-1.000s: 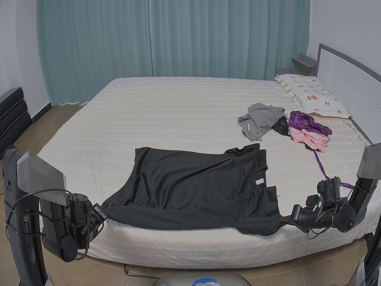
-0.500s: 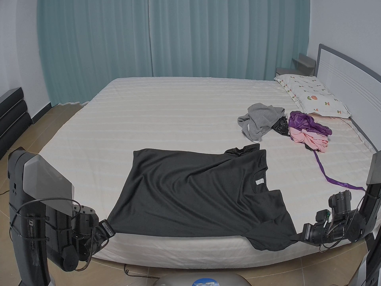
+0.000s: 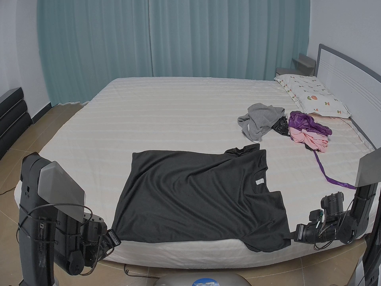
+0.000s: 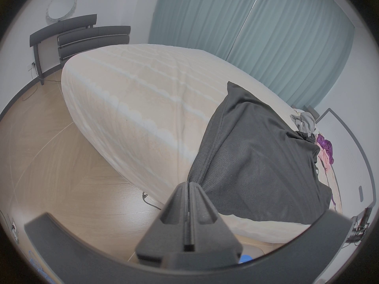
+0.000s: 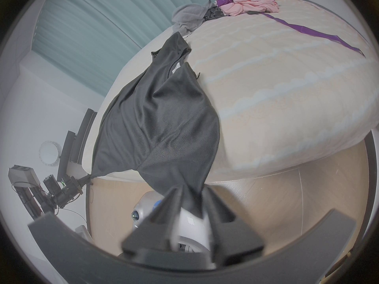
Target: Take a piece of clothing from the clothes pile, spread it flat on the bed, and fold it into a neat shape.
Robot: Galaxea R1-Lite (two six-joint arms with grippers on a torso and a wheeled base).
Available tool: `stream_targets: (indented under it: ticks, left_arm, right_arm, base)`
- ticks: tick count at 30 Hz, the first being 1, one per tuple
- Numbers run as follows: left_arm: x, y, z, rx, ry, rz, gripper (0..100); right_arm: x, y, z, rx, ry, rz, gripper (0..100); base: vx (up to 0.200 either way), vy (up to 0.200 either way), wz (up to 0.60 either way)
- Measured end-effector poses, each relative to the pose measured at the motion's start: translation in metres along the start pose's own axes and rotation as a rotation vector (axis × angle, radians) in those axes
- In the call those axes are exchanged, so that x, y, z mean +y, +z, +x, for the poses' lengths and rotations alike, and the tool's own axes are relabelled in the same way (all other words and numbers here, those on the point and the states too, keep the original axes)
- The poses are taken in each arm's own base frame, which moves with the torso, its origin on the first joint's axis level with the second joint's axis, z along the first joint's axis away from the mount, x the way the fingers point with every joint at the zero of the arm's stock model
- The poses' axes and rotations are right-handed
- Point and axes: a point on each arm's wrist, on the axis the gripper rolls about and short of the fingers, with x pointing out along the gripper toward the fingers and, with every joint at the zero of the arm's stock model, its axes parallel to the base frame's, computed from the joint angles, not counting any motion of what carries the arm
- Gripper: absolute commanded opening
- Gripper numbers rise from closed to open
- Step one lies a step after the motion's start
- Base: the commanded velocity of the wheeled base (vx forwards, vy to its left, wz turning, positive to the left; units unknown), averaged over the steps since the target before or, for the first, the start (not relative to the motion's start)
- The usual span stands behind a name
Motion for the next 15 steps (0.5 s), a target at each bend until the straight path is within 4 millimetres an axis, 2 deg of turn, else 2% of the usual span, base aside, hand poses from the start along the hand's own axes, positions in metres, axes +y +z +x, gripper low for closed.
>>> stream_targets:
  ticks: [5, 15]
  left_arm:
    - [0.000, -0.002, 0.002, 0.007, 0.002, 0.003, 0]
    - [0.002, -0.002, 0.002, 0.007, 0.013, 0.005, 0]
  right_arm:
    - [0.002, 0.006, 0.010, -0.011, 0.004, -0.014, 100]
    - [0.001, 0.024, 0.016, -0.079, 0.020, 0.002, 100]
  base:
    - [0.000, 0.000, 0.00]
    - [0.000, 0.000, 0.00]
